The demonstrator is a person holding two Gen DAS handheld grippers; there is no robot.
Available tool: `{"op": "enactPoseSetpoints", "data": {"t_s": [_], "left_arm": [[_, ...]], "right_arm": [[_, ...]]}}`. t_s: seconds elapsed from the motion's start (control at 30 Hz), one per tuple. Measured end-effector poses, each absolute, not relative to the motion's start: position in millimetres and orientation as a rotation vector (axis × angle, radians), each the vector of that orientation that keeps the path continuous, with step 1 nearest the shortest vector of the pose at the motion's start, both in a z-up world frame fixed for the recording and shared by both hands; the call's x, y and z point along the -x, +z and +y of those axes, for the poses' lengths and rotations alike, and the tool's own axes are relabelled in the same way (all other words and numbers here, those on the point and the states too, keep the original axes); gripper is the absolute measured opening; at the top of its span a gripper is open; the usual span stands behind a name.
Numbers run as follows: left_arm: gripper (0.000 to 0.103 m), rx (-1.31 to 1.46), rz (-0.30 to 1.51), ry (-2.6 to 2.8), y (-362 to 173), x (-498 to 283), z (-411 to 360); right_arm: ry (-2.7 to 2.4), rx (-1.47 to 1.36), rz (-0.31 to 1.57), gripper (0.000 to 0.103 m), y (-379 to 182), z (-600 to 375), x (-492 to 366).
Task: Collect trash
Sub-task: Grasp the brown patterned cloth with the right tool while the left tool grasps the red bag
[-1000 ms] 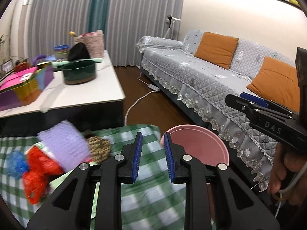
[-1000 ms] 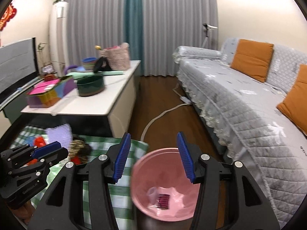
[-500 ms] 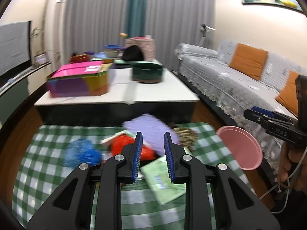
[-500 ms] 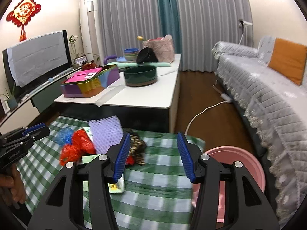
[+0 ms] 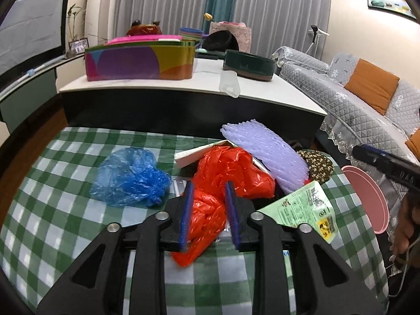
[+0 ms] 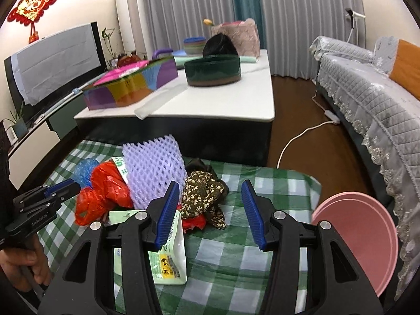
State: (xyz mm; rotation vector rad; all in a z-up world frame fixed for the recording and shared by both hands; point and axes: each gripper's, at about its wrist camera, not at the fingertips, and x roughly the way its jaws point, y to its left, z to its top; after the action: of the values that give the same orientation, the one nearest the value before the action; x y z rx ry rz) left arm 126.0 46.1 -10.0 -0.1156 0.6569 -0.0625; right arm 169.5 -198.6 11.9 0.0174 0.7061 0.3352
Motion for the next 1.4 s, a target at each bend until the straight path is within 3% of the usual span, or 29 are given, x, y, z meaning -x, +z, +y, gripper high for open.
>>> {"op": "enactPoseSetpoints", "data": {"t_s": [0.07, 0.2, 0.53, 0.57, 0.73, 0.77, 0.87, 1.4], "left_arm": [[0.046, 0.114, 0.657, -0.066, -12.9, -131.7, 43.6], [0.057, 0.108, 0.663, -0.075, -17.8, -142.2, 38.0], [0.057, 0.124, 0.706, -0.076, -30.8, -159.2, 37.0], [0.056, 0.124, 0.708, -0.08, -31.0, -159.9, 36.8], [0.027, 0.113, 0.721, -0.112, -28.6, -159.1, 31.6], [0.019, 0.109, 0.721, -0.116, -27.4, -158.4, 31.0], [0.016, 0.108, 0.717, -0.117, -21.3, -153.6, 31.0], [0.015, 0.118, 0.643, -0.093, 11.4, -103.6, 42.2]], "right_arm": [[0.338, -0.027, 0.718, 0.05, 6.7, -197.7, -176.3], [0.345, -0.056, 0.742, 0.051, -2.6, -196.3, -191.2], [0.375, -0.08, 0.823, 0.05, -27.3, -187.5, -210.6], [0.381, -0.08, 0.825, 0.047, -27.4, -187.3, -210.0], [0.433, -0.072, 0.847, 0.006, -28.7, -183.3, -208.9], [0.442, -0.064, 0.841, 0.006, -26.9, -182.3, -206.8], [0.45, -0.038, 0.807, 0.004, -18.6, -182.8, -199.2], [0.399, -0.054, 0.644, 0.004, 46.7, -220.2, -140.5]]}}
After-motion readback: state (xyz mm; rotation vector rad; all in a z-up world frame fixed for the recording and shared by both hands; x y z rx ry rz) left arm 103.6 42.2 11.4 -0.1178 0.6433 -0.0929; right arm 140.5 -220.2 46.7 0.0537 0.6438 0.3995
